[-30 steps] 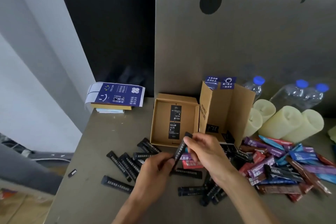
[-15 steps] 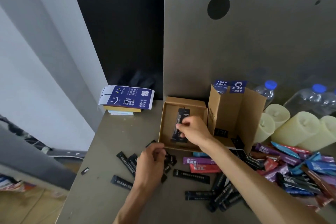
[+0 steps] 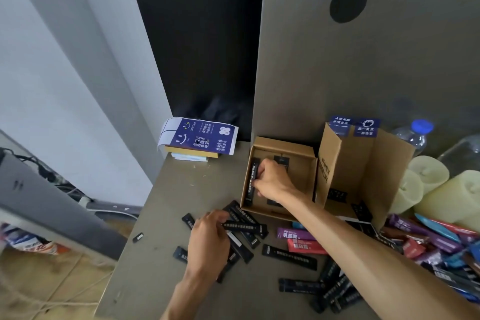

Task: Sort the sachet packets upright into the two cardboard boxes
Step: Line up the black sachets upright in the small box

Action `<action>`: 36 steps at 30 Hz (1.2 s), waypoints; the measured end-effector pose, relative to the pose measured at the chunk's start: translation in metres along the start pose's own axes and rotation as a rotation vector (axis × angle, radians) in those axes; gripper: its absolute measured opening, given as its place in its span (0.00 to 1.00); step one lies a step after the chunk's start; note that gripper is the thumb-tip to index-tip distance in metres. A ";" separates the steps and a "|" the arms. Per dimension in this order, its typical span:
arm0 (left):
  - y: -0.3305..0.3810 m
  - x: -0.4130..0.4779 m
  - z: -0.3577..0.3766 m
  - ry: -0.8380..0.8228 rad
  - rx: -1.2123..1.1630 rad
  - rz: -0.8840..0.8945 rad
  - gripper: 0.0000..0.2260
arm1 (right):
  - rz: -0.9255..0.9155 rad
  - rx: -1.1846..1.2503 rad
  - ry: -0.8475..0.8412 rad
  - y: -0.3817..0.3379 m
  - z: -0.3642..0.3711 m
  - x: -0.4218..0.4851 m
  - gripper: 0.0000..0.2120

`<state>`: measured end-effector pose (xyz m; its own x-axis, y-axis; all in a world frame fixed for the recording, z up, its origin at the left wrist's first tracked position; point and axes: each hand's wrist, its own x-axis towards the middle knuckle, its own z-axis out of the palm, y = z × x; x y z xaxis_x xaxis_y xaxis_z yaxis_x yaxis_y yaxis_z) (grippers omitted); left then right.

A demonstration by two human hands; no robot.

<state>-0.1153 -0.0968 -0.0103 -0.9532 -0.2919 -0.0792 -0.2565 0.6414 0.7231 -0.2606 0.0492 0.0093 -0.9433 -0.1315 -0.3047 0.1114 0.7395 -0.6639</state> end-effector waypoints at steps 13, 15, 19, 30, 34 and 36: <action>-0.008 0.004 0.001 -0.018 0.214 0.105 0.15 | -0.065 -0.099 0.103 0.000 0.002 -0.015 0.11; -0.010 0.006 0.002 -0.014 0.227 0.114 0.14 | -0.094 -0.091 0.132 0.003 0.004 -0.030 0.07; -0.007 0.013 0.005 -0.004 0.201 0.180 0.17 | -0.173 -0.214 0.161 0.023 0.008 -0.081 0.07; 0.005 0.017 0.017 -0.140 0.182 0.298 0.21 | -0.246 -0.476 0.207 0.065 -0.001 -0.097 0.06; 0.006 0.018 0.013 -0.151 0.202 0.303 0.22 | -0.234 -0.449 0.225 0.065 0.001 -0.097 0.06; 0.002 0.017 0.007 -0.120 0.210 0.280 0.21 | -0.239 -0.419 0.259 0.065 0.002 -0.100 0.06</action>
<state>-0.1336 -0.0957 -0.0150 -0.9999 -0.0073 0.0130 0.0015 0.8201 0.5722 -0.1580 0.1088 -0.0045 -0.9792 -0.2001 0.0347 -0.1995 0.9156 -0.3492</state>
